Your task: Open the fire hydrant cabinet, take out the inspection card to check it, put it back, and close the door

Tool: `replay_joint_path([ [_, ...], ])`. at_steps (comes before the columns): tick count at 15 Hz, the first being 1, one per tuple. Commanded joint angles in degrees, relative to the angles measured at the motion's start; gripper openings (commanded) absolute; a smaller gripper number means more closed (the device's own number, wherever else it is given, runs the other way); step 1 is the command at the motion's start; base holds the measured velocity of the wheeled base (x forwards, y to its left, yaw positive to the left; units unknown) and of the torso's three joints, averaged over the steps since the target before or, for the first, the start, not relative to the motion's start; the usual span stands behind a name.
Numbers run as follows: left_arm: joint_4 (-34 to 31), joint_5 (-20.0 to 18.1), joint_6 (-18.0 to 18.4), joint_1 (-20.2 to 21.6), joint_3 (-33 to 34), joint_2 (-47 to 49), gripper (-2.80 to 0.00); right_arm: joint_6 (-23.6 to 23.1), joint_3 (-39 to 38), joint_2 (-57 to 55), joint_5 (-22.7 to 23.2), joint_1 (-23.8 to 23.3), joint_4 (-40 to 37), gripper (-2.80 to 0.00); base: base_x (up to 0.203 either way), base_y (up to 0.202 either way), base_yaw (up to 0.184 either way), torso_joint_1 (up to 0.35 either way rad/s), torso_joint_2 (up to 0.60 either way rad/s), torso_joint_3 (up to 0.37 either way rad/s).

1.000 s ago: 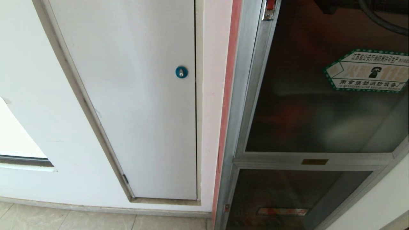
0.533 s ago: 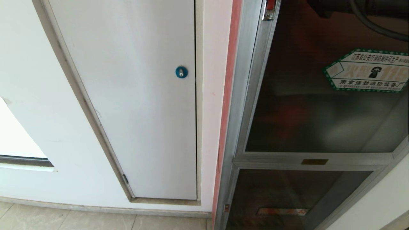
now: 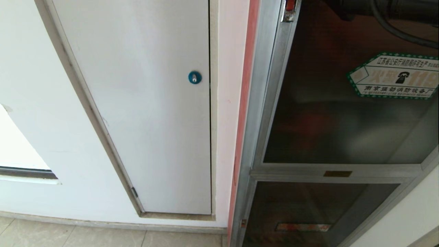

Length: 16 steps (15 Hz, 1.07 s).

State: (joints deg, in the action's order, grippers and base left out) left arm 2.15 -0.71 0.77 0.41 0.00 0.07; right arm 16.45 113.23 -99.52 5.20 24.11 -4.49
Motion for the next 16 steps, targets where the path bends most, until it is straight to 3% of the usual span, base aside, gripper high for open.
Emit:
replay_joint_path([
  [1, 0.05, 0.0, 0.02, 0.02, 0.79, 0.01, -2.8, 0.08, -0.02, -0.32, 0.07, -0.21, -0.08, -2.8, 0.0, 0.0, 0.0, 0.0, 0.0, 0.0],
  [16, 0.05, 0.0, 0.02, 0.02, 0.79, 0.01, -2.8, -0.01, -0.01, -2.0, 0.07, -2.05, 0.8, -2.8, 0.0, 0.0, 0.0, 0.0, 0.0, 0.0],
])
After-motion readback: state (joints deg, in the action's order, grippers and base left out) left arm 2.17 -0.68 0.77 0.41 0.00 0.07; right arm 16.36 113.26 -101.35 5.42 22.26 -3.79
